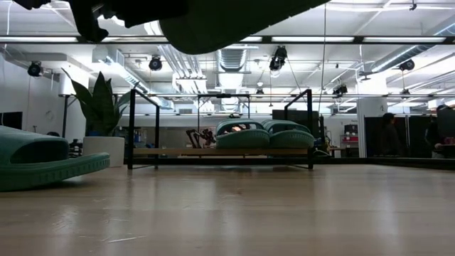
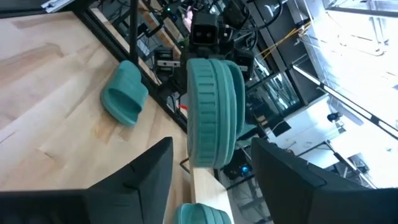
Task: Pick and place slides into the shelf
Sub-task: Put the slipper on the shelf
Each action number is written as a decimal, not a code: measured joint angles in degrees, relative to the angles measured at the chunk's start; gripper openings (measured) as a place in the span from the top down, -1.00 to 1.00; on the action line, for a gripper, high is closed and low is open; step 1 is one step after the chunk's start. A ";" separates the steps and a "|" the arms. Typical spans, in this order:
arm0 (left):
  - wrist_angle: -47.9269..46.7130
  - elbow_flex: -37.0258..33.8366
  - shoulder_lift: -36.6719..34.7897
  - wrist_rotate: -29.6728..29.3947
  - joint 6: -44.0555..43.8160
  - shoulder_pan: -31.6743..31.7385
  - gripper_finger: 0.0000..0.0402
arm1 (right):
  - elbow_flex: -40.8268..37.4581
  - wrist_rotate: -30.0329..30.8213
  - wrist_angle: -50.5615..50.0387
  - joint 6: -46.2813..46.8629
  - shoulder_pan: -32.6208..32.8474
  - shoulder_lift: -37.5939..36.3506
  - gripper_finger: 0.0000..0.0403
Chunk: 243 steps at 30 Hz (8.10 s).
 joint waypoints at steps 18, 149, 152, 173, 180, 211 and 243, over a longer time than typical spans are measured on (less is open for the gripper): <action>6.97 0.89 6.12 0.18 0.56 0.74 0.88 | -1.09 -4.27 -0.11 4.81 -5.48 0.44 -0.04; -7.74 16.57 14.49 0.11 5.26 2.72 0.72 | -1.94 -10.82 0.26 7.22 -15.92 -3.67 0.25; -7.70 15.21 14.41 1.34 7.60 0.68 0.72 | -4.09 -19.68 0.26 9.44 -16.01 -8.26 0.29; -8.67 15.29 17.35 11.08 10.97 0.49 0.72 | 0.16 -18.17 -0.15 14.72 -20.42 3.07 0.05; -9.23 14.49 17.35 10.68 7.93 1.88 0.72 | 6.17 -18.21 -0.38 17.22 -21.25 10.45 -0.04; -9.95 15.86 17.35 10.52 9.75 1.88 0.72 | 20.18 -34.25 -26.54 30.03 -35.66 16.70 0.07; -14.25 17.17 15.12 7.90 -6.96 1.86 0.39 | 20.02 -29.93 -26.43 25.67 -36.56 16.74 0.95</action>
